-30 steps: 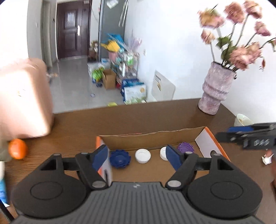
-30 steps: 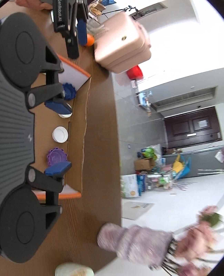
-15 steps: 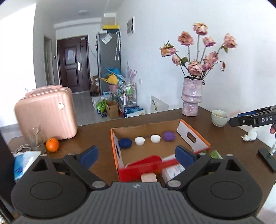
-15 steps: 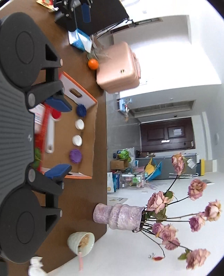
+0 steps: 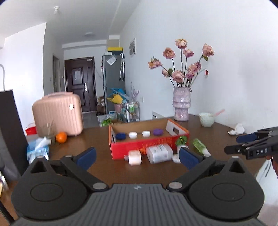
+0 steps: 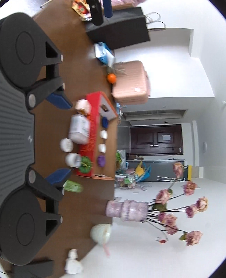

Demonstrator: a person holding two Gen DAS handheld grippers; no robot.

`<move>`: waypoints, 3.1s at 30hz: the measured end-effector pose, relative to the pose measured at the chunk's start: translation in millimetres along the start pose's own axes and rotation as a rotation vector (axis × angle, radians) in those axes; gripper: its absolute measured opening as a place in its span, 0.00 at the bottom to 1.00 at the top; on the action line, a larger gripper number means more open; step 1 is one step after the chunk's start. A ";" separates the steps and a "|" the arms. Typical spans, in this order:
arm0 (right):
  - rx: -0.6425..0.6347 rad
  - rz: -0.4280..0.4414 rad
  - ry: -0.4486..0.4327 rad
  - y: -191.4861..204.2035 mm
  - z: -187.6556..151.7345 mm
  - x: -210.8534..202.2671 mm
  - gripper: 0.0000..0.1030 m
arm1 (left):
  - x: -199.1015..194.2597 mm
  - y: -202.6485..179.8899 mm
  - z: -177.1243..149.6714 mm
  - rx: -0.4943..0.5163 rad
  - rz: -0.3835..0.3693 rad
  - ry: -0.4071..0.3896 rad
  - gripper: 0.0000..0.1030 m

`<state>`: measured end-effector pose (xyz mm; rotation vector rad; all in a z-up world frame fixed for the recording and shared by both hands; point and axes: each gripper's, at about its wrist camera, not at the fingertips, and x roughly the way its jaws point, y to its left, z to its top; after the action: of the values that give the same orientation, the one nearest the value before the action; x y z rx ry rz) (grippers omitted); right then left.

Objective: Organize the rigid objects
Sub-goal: 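Withdraw both tools from the box back over the table, then grasp the white round lid with the left tool while the right tool grasps the clear plastic ring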

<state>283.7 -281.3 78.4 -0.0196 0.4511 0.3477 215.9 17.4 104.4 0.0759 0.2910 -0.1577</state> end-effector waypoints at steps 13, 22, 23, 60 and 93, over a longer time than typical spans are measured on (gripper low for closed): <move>0.025 -0.024 0.046 11.4 -60.2 -20.2 0.74 | 6.4 -26.5 -43.0 0.012 -0.003 0.085 1.00; 0.029 -0.078 0.092 -2.8 -46.9 15.7 0.74 | 62.0 -26.4 -51.7 -0.004 -0.093 0.144 1.00; 0.027 -0.081 0.095 -4.6 -44.2 21.6 0.74 | 70.1 -26.3 -52.1 -0.008 -0.110 0.152 1.00; 0.112 -0.222 0.108 -76.8 -16.3 110.6 0.70 | 317.6 -102.6 -45.5 -0.067 -0.251 0.381 0.38; -0.031 -0.112 0.145 -11.3 11.7 173.8 0.40 | 134.2 20.0 -52.3 -0.208 -0.056 0.209 0.38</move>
<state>438.9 -234.3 13.5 -0.1005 0.5858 0.2440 331.5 22.9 16.4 -0.1226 0.5162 -0.1745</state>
